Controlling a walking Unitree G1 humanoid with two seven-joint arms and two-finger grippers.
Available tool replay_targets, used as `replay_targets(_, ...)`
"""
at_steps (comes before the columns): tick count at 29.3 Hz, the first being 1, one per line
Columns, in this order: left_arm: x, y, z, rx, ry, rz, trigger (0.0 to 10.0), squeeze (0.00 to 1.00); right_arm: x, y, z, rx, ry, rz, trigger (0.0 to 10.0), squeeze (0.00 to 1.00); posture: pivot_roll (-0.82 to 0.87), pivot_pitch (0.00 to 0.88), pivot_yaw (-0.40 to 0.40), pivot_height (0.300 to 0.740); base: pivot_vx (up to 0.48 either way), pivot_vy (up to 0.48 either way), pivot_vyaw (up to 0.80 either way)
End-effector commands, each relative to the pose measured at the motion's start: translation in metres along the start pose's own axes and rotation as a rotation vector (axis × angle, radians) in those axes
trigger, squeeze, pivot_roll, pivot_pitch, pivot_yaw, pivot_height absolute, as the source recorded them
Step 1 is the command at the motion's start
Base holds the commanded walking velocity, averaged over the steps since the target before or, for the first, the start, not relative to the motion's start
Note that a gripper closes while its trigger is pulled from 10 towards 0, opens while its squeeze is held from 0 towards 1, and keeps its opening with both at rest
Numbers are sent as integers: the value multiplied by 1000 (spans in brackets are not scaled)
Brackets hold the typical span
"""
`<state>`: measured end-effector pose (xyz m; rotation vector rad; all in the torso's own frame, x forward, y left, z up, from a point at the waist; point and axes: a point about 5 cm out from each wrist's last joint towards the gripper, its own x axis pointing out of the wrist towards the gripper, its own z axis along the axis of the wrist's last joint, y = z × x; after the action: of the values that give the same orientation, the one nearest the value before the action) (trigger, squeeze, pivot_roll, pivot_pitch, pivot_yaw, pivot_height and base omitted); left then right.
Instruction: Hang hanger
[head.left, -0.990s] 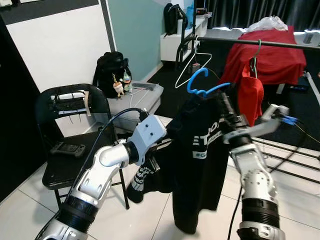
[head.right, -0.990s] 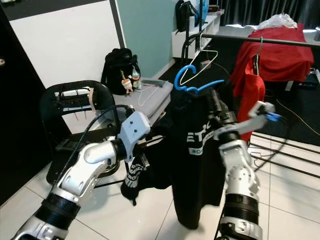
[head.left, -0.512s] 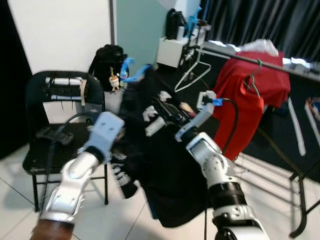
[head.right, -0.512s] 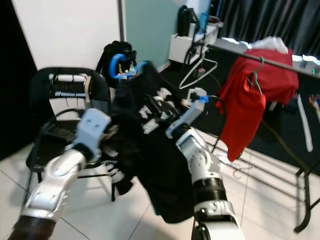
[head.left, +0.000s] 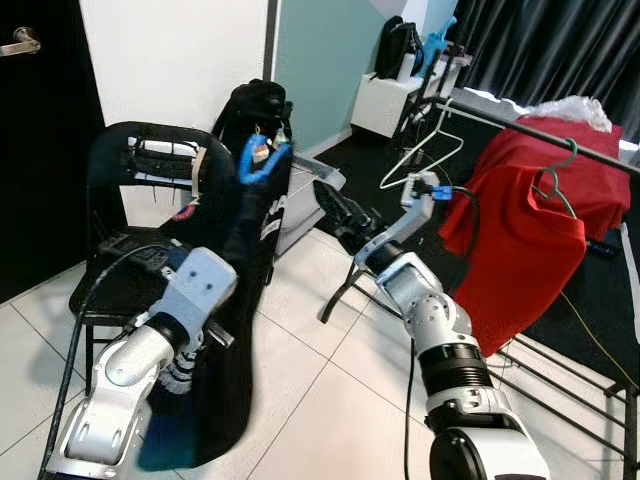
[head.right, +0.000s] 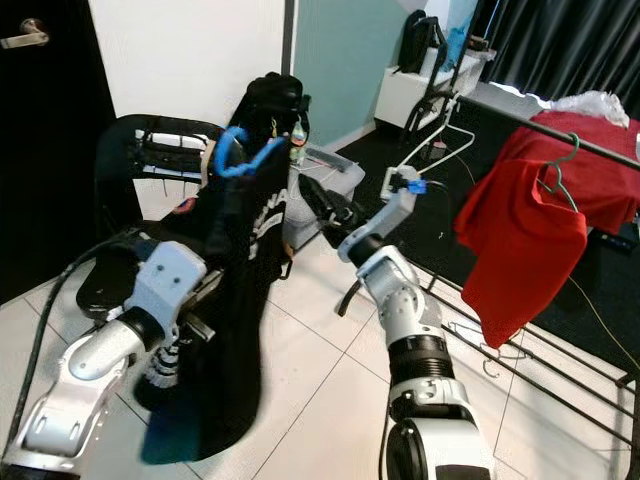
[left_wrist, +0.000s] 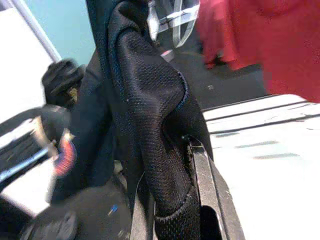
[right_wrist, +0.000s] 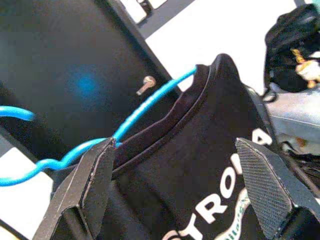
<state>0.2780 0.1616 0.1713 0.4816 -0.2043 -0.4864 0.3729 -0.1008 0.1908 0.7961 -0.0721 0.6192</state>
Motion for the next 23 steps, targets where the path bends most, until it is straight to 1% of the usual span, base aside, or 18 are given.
replay_targets(1, -3, -4, 9, 36, -51, -54, 10000, 0, -7, -12, -5, 26, 16, -48, 10000, 0, 119, 0, -132, 740, 0, 0, 0)
replay_targets(4, -7, -6, 8, 42, -43, -79, 10000, 0, -11, -17, -7, 49, 16, -68, 10000, 0, 117, 0, -128, 740, 0, 0, 0)
replay_targets(9, -13, -9, 7, 38, -37, -96, 10000, 0, -13, -20, -7, 65, 11, -81, 10000, 0, 105, 0, -123, 740, 0, 0, 0)
replay_targets(11, -18, -16, 6, 26, -34, -112, 10000, 0, -15, -24, -4, 85, -5, -104, 10000, 0, 101, 0, -123, 740, 0, 0, 0)
replay_targets(13, -20, -19, 5, 21, -35, -120, 10000, 0, -15, -26, -3, 93, -12, -113, 10000, 0, 101, 0, -123, 740, 0, 0, 0)
replay_targets(15, -20, -21, 5, 19, -37, -125, 10000, 0, -15, -27, -2, 98, -16, -118, 10000, 0, 101, 0, -123, 740, 0, 0, 0)
replay_targets(17, -20, -29, 11, -1, -68, -147, 10000, 0, -16, -29, -3, 103, -11, -129, 10000, 0, 96, 0, -122, 740, 0, 0, 0)
replay_targets(18, -20, -29, 11, -1, -68, -147, 10000, 0, -16, -29, -3, 103, -11, -129, 10000, 0, 96, 0, -122, 740, 0, 0, 0)
replay_targets(21, -19, -39, 18, -20, -103, -181, 10000, 0, -18, -31, -9, 103, 14, -151, 10000, 0, 92, 0, -120, 740, 0, 0, 0)
replay_targets(23, -19, -41, 19, -23, -108, -186, 10000, 0, -19, -33, -11, 99, 24, -165, 10000, 0, 90, 0, -120, 740, 0, 0, 0)
